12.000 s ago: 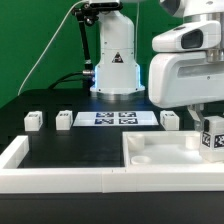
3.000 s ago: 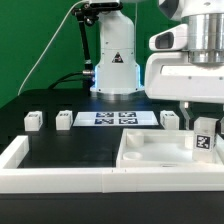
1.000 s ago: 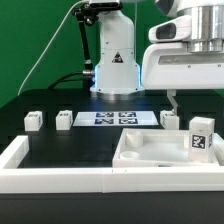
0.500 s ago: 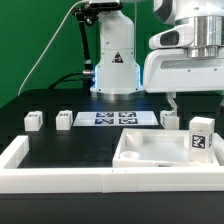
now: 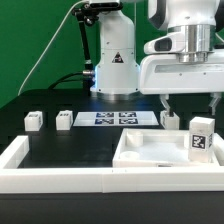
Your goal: Assemble square table
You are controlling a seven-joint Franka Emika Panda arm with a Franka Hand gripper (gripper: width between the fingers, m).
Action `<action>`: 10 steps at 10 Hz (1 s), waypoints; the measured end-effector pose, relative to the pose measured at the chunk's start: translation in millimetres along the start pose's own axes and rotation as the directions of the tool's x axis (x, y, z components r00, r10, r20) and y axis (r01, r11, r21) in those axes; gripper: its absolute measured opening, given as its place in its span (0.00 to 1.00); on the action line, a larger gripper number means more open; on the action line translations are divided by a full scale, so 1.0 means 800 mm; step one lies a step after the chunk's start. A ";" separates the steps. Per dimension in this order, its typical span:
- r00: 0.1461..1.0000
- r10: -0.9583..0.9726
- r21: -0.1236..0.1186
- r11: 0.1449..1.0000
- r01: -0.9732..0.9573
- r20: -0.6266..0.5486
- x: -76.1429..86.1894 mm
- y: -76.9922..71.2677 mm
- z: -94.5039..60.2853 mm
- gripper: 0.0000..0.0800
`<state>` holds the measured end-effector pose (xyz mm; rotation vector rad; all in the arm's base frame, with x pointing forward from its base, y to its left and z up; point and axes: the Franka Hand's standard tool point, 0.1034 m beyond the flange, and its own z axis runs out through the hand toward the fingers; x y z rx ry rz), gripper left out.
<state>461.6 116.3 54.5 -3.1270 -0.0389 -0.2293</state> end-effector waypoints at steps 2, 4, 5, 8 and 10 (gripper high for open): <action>1.000 -0.004 -0.001 1.000 0.004 0.008 -0.023 0.003 0.000 0.81; 1.000 -0.011 0.001 1.000 0.011 0.015 -0.041 0.003 0.000 0.81; 1.000 -0.016 0.000 1.000 0.016 0.016 -0.049 0.003 0.000 0.81; 0.999 -0.018 -0.002 1.000 0.018 0.034 -0.056 0.003 0.002 0.81; 0.998 -0.016 -0.004 1.000 0.016 0.052 -0.056 0.003 0.003 0.81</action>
Offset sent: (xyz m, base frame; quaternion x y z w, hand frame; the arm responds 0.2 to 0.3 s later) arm -0.0200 0.0000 0.0000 0.0000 0.0000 0.0000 1.0000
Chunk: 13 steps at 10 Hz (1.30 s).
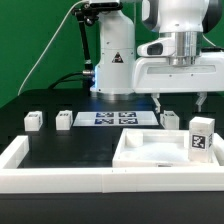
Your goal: Assemble square table
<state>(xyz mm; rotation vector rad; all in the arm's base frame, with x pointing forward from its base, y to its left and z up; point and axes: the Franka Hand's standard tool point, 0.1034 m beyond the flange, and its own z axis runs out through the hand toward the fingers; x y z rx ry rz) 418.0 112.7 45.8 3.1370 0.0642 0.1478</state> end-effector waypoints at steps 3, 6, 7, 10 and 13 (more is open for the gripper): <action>0.979 0.011 -0.017 1.000 -0.008 0.202 -0.009 0.011 0.002 0.81; 0.916 -0.006 -0.019 1.000 0.015 0.402 -0.018 0.013 0.001 0.81; 0.888 -0.022 -0.009 1.000 0.029 0.459 -0.020 0.013 -0.003 0.81; 0.811 -0.020 0.007 1.000 0.020 0.584 -0.022 0.015 -0.002 0.81; 0.808 -0.025 0.011 1.000 0.022 0.588 -0.021 0.015 0.000 0.81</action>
Offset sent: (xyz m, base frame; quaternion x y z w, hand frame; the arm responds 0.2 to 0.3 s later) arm -0.0052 0.0008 -0.0017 0.0078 -0.1934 0.0001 0.9811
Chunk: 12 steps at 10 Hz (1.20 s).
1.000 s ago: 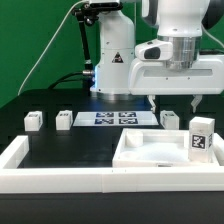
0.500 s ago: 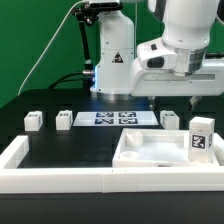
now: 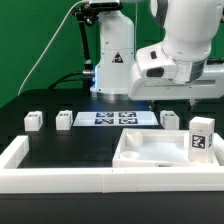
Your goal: Assemble square table
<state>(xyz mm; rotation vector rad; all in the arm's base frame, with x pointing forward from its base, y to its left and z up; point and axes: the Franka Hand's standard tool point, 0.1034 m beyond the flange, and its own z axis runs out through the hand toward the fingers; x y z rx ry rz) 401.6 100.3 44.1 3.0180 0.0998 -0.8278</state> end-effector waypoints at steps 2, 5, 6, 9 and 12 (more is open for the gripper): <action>1.000 -0.018 0.001 1.000 0.018 0.011 -0.005 -0.001 0.006 0.81; 0.998 -0.007 0.021 1.000 0.006 0.057 -0.011 0.003 0.017 0.81; 0.987 -0.003 0.019 1.000 0.000 0.158 -0.019 0.004 0.019 0.81; 0.961 0.001 0.019 1.000 -0.007 0.275 -0.014 0.003 0.023 0.81; 0.963 -0.005 0.015 1.000 0.001 0.271 -0.017 -0.007 0.029 0.81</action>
Offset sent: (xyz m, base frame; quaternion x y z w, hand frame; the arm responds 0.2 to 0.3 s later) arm -0.0128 0.0151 -0.0075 0.0807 -0.0067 -0.0212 0.9965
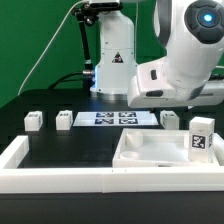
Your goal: Assemble square table
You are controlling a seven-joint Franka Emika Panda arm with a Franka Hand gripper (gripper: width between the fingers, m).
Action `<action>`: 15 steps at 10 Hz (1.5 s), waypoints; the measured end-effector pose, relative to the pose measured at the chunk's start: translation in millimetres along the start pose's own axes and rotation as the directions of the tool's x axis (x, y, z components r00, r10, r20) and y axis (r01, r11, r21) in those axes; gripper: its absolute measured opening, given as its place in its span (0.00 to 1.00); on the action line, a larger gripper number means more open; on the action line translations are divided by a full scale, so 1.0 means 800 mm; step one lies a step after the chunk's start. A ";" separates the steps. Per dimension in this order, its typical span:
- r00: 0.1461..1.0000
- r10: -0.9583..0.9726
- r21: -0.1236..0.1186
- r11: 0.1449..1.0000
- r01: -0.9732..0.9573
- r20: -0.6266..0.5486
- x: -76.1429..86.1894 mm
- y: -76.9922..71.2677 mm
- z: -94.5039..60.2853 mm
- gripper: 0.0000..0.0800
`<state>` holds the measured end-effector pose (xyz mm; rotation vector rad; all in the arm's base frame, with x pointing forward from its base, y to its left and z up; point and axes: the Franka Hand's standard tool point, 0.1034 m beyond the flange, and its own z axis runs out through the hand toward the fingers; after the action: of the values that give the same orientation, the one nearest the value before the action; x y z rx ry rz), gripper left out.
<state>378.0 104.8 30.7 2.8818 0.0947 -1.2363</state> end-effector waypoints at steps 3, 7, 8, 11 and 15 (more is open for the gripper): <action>1.000 0.002 -0.005 1.000 -0.002 -0.026 0.005 0.001 0.020 0.81; 0.999 0.024 -0.008 1.000 -0.024 -0.023 0.006 0.003 0.029 0.81; 0.999 0.025 -0.007 1.000 -0.025 -0.023 0.006 0.004 0.029 0.66; 0.999 0.027 -0.006 1.000 -0.027 -0.023 0.006 0.005 0.029 0.36; 1.000 0.021 -0.003 1.000 -0.021 -0.023 0.006 0.007 0.028 0.36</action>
Offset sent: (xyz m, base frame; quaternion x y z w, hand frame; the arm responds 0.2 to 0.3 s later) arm -0.0122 0.0018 -0.0167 0.0018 0.0152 0.0021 0.9999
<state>365.6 98.7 12.1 2.8874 0.0669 -1.1983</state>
